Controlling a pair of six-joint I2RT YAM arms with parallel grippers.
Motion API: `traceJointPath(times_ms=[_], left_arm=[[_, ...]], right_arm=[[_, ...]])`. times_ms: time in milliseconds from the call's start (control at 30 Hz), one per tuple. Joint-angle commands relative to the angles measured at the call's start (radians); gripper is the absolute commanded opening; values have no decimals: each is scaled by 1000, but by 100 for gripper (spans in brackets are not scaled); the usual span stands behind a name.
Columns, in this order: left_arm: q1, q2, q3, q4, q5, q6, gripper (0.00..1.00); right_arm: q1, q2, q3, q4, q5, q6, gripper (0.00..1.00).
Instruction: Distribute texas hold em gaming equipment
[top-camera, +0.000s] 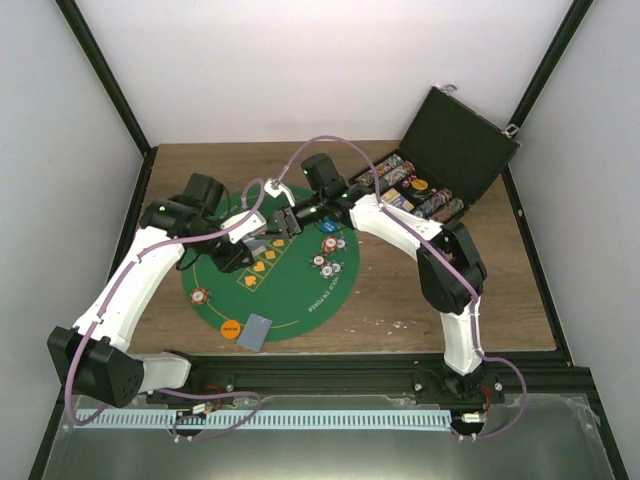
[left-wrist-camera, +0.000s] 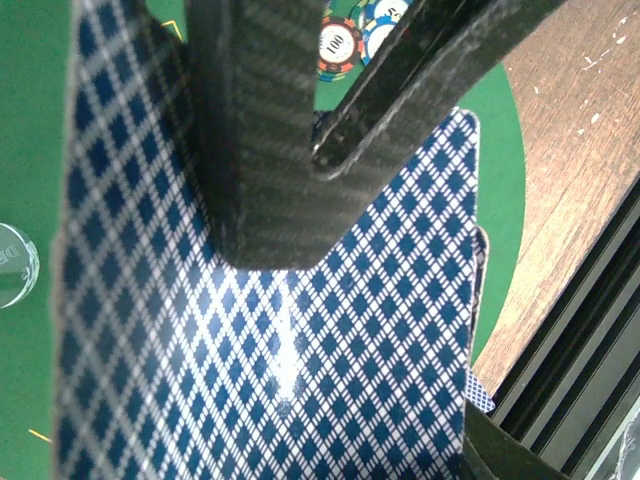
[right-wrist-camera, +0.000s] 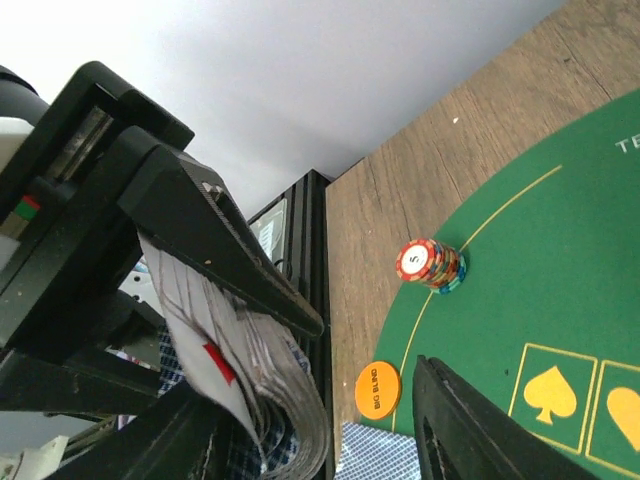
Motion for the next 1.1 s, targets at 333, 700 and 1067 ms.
traceJointPath(times_ms=[333,700,1067], left_arm=[[-2,-18,-26,36,-24,0,38],[8,-20,-66,49,-74,-16,38],[111,-46,-115,88,-110,-77,37]], right_arm=[[-12,-75,47,-167,77,-60,16],[-43,-138,65,-282,197,-108,1],[-54,-287,-61,-501,218,-403,1]])
